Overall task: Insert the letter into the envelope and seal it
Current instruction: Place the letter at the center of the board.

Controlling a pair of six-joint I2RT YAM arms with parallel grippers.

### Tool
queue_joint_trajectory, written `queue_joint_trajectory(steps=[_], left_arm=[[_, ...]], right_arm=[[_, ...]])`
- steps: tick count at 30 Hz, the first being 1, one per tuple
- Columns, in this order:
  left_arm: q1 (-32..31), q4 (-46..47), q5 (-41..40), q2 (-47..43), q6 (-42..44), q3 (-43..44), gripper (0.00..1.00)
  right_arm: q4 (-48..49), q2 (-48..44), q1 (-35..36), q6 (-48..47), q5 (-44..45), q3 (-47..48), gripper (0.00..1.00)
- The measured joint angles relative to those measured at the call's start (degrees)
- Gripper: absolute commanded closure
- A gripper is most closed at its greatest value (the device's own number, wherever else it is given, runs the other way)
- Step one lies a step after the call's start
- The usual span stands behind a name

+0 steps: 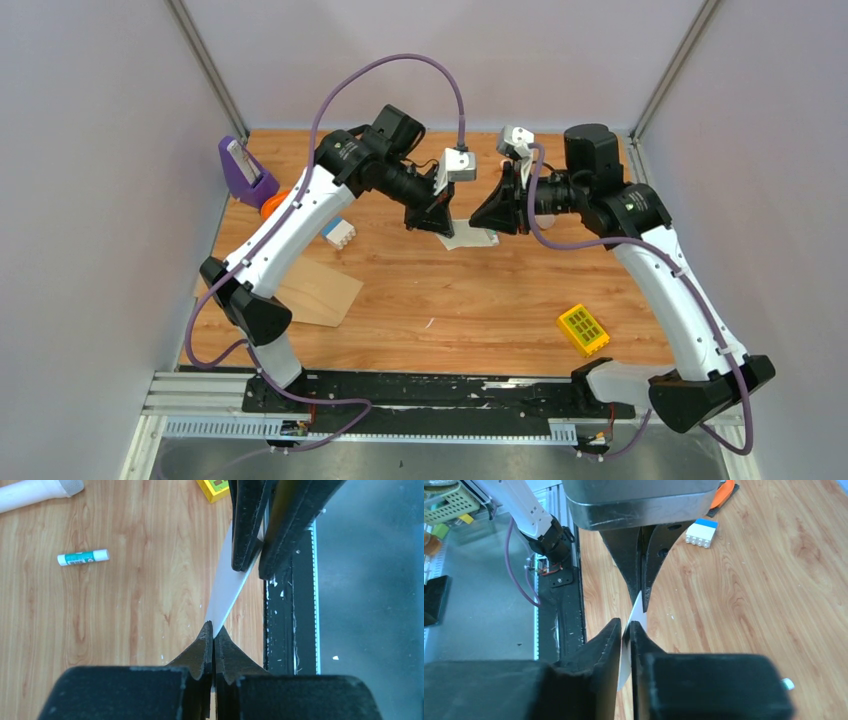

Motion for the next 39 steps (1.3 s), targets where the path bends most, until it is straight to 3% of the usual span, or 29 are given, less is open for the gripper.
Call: queue_joint_trajectory(steps=[7, 8, 10, 11, 16, 20, 24, 27, 31, 39], left_arm=[[0.0, 0.04, -0.02, -0.04, 0.04, -0.28, 1.0], [0.02, 0.11, -0.02, -0.09, 0.07, -0.44, 1.0], [0.0, 0.42, 0.02, -0.17, 0.09, -0.72, 1.0], [0.0, 0.42, -0.11, -0.26, 0.2, -0.9, 1.0], [0.02, 0.44, -0.66, -1.03, 0.24, -1.9, 1.0], [0.0, 0.46, -0.7, -1.88, 0.24, -2.4, 1.0], [0.0, 0.5, -0.7, -3.08, 0.22, -2.62, 1.0], [0.0, 0.52, -0.68, -3.93, 0.22, -2.62, 1.0], [0.0, 0.55, -0.7, -4.35, 0.22, -2.62, 1.0], [0.0, 0.9, -0.72, -4.63, 0.22, -3.28, 1.0]], right_arm=[[0.61, 0.33, -0.02, -0.09, 3.19, 0.35, 0.99], [0.57, 0.28, 0.0, -0.31, 3.72, 0.35, 0.85], [0.46, 0.09, -0.02, -0.46, 4.57, 0.35, 0.37], [0.48, -0.04, -0.11, -0.5, 5.07, 0.37, 0.26], [0.85, -1.66, -0.9, -1.07, 5.99, 0.2, 0.21], [1.2, -3.87, -0.9, -1.2, 5.51, -2.34, 0.24], [1.16, -4.44, -0.9, -1.57, 4.13, -5.42, 0.34], [0.92, -4.22, -0.9, -2.08, 3.13, -6.93, 0.58], [0.7, -4.0, -0.9, -2.89, 2.05, -7.26, 0.99], [0.13, -4.02, -0.9, -3.39, 0.98, -7.26, 1.0]])
